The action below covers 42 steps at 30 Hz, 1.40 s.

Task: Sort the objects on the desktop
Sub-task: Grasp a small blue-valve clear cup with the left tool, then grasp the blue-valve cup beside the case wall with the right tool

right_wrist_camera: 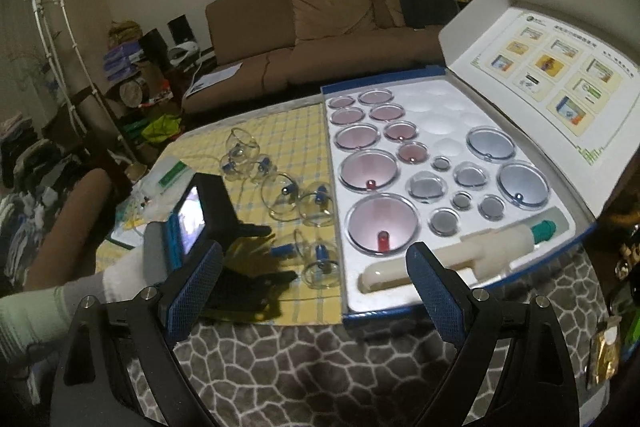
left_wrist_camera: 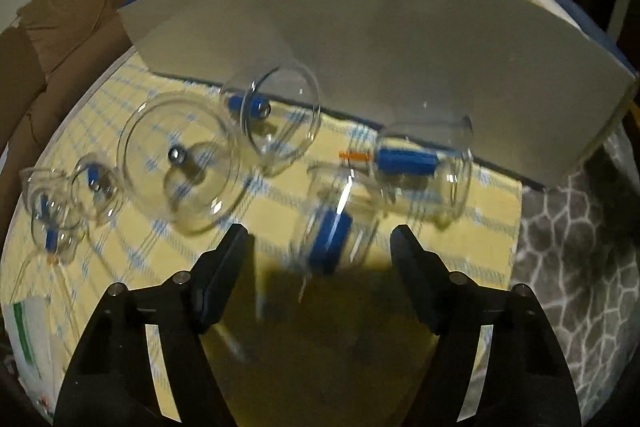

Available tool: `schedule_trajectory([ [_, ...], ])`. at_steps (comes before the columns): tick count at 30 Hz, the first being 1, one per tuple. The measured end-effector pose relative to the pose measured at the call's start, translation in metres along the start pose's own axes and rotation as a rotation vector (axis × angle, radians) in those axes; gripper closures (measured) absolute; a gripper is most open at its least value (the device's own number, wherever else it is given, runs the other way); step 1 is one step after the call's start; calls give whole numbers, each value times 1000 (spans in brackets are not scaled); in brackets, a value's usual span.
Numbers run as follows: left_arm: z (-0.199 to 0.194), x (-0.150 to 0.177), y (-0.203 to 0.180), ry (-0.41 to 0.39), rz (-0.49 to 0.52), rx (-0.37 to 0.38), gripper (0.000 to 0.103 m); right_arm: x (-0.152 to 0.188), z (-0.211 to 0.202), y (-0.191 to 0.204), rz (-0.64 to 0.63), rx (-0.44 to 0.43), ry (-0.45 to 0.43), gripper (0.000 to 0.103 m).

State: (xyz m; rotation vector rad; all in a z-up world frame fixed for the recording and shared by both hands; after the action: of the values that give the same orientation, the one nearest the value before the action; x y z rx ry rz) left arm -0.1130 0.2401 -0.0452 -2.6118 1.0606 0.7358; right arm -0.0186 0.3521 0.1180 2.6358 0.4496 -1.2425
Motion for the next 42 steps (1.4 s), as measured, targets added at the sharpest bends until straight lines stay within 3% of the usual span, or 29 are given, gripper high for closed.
schedule_trajectory([
  [4,5,-9,-4,-2,26,15,37,2,-2,-6,12,-1,-1,8],
  [6,5,-13,-7,5,25,40,64,3,-1,-7,14,0,2,8],
  [12,-14,-14,-3,-21,-47,96,66,6,4,-3,20,-12,14,8],
  [20,-86,21,40,-133,-317,258,68,7,8,14,-22,-17,19,9],
  [28,-137,76,73,-176,-408,280,68,29,27,67,-110,-41,63,24],
  [30,-146,88,80,-182,-424,280,68,39,39,74,-72,-42,82,36],
  [35,-161,107,96,-202,-444,271,68,58,72,74,72,-15,87,52],
  [42,-161,118,109,-229,-490,307,68,65,98,63,112,83,112,54],
])
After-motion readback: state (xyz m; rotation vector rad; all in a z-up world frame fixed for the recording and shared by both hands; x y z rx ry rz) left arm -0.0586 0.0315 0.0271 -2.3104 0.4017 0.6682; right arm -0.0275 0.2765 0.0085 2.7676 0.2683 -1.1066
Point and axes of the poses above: each gripper's, at about its wrist camera, not at the fingertips, and z roughly the way its jaws point, y to its left, x to its underside, the point moved 6 cm from there along z, roughly the way its jaws point, and after that the axes turned 14 degrees about -z, right-handed, at the moved point
